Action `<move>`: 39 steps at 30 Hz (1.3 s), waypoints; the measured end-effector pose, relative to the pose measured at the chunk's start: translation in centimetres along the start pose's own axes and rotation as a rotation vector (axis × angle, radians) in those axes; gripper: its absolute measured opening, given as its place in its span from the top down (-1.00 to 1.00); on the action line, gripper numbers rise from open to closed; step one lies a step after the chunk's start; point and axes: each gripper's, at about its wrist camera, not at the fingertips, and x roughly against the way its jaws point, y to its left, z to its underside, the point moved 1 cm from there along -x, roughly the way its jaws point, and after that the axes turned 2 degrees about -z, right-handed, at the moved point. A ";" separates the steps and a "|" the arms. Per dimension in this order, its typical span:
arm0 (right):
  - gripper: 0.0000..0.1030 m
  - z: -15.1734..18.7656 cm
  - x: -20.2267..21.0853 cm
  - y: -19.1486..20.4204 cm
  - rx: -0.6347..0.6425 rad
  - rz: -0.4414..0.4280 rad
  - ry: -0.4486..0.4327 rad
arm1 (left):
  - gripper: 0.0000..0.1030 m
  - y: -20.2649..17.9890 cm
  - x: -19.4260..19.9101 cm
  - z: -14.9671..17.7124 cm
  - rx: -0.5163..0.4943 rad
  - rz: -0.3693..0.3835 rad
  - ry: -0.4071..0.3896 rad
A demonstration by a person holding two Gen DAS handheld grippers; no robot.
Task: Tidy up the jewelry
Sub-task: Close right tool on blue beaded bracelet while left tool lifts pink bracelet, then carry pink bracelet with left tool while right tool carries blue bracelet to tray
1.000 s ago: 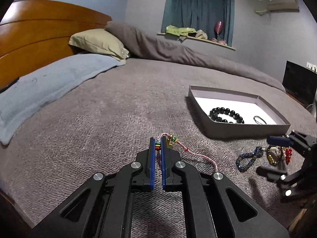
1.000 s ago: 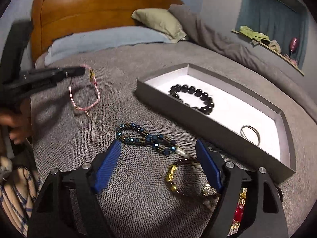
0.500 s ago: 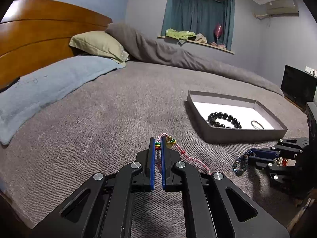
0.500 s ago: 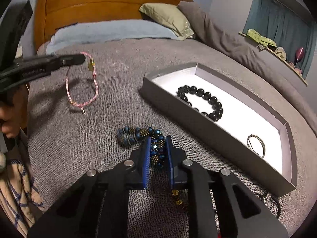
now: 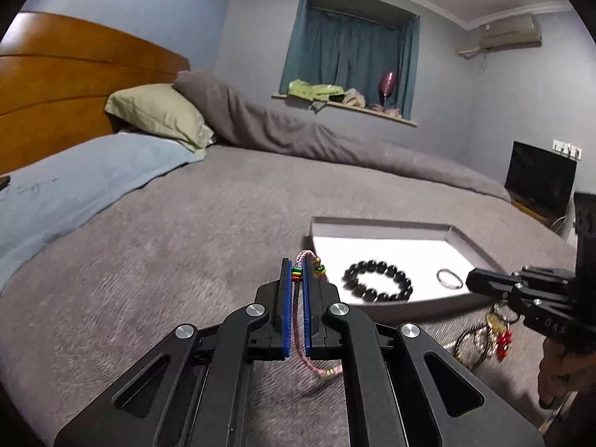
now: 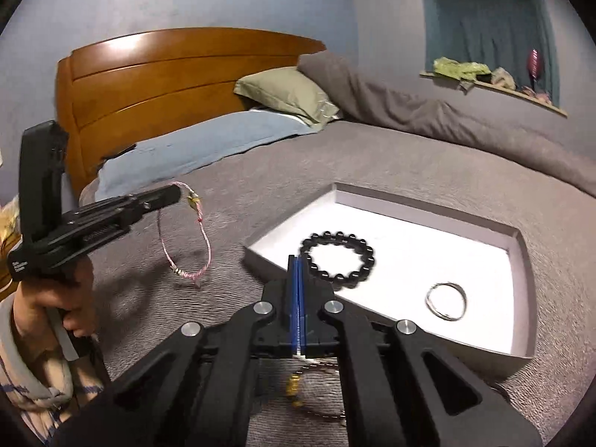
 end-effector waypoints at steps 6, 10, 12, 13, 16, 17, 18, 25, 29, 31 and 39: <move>0.87 1.1 -0.7 0.1 0.001 -0.013 0.064 | 0.89 -0.4 -0.6 0.3 -0.012 0.002 0.018; 0.79 2.4 -1.2 2.2 0.059 -0.045 0.109 | 0.89 0.0 -0.5 0.5 -0.008 -0.006 0.025; 0.52 3.1 -1.6 3.4 0.094 -0.057 0.135 | 0.89 0.3 -0.5 0.6 -0.009 -0.009 0.030; 0.50 3.6 -1.8 3.9 0.112 -0.062 0.149 | 0.89 0.4 -0.4 0.6 -0.010 -0.011 0.031; 0.50 5.1 -2.5 5.4 0.176 -0.041 0.211 | 0.89 0.7 -0.2 0.7 -0.006 -0.016 0.030; 0.50 5.5 -2.6 5.6 0.186 -0.034 0.228 | 0.89 0.8 -0.1 0.8 -0.004 -0.018 0.031; 0.50 5.9 -2.9 5.8 0.195 -0.025 0.248 | 0.89 1.0 0.0 0.8 -0.002 -0.019 0.031; 0.86 6.7 -3.9 6.1 0.203 -0.005 0.294 | 0.89 1.2 0.2 0.6 0.004 -0.014 0.026; 0.86 6.1 -3.4 5.8 0.181 -0.024 0.262 | 0.89 0.9 0.2 0.4 0.003 -0.007 0.020; 0.86 5.2 -2.6 5.5 0.159 -0.044 0.212 | 0.89 0.8 0.1 0.3 0.005 -0.003 0.015; 0.86 0.6 1.3 2.6 0.052 -0.043 -0.002 | 0.89 -0.8 -0.4 -1.3 0.007 0.048 -0.029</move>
